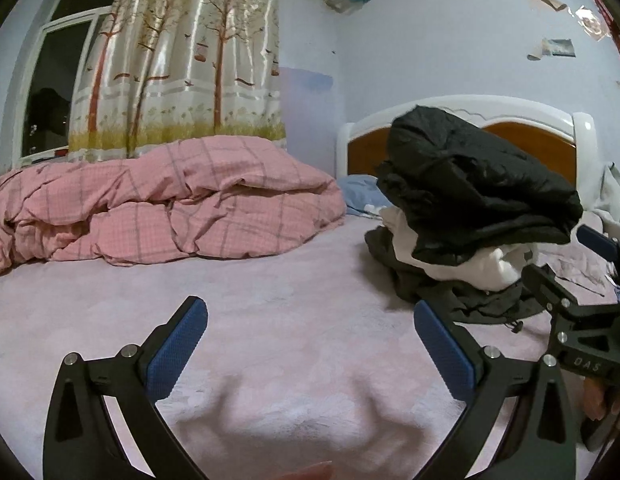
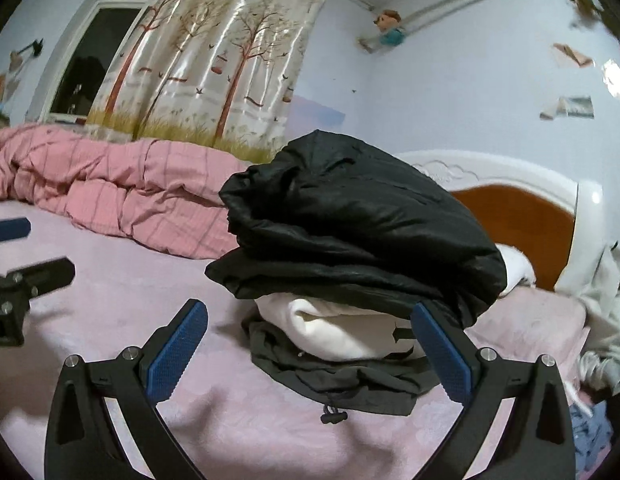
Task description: Fold large clothes
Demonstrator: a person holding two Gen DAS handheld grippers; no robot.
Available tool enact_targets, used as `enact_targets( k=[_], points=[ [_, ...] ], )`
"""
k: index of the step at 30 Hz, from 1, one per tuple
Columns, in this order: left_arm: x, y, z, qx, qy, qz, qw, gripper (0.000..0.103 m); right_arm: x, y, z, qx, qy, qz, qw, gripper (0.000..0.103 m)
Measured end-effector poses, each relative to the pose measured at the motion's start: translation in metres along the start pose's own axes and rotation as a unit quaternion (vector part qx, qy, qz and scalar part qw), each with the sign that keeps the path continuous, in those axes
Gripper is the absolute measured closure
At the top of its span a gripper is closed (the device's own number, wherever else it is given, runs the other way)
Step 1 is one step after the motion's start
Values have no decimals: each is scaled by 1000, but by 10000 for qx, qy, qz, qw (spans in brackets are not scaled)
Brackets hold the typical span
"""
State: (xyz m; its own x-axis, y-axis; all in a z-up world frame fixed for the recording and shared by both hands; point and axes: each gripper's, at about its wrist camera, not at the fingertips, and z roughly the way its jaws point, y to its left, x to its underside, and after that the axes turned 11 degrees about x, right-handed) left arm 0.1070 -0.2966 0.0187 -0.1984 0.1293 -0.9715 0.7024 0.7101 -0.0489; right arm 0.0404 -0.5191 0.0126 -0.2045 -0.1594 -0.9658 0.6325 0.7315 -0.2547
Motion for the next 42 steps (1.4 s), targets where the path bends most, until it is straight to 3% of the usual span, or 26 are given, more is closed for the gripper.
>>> enact_targets(
  k=[8, 16, 21, 42],
  points=[
    [0, 2, -4, -56, -92, -36, 9999, 0, 4, -31, 17, -55, 484, 733, 9961, 1],
    [1, 6, 0, -15, 13, -164, 9999, 0, 12, -56, 20, -30, 577, 1383, 9887, 1],
    [1, 7, 0, -16, 14, -167, 9999, 0, 14, -57, 25, -49, 725, 1408, 9874, 1],
    [0, 5, -1, -45, 78, -103, 9999, 0, 11, -49, 23, 55, 640, 1223, 9904, 1]
  ],
)
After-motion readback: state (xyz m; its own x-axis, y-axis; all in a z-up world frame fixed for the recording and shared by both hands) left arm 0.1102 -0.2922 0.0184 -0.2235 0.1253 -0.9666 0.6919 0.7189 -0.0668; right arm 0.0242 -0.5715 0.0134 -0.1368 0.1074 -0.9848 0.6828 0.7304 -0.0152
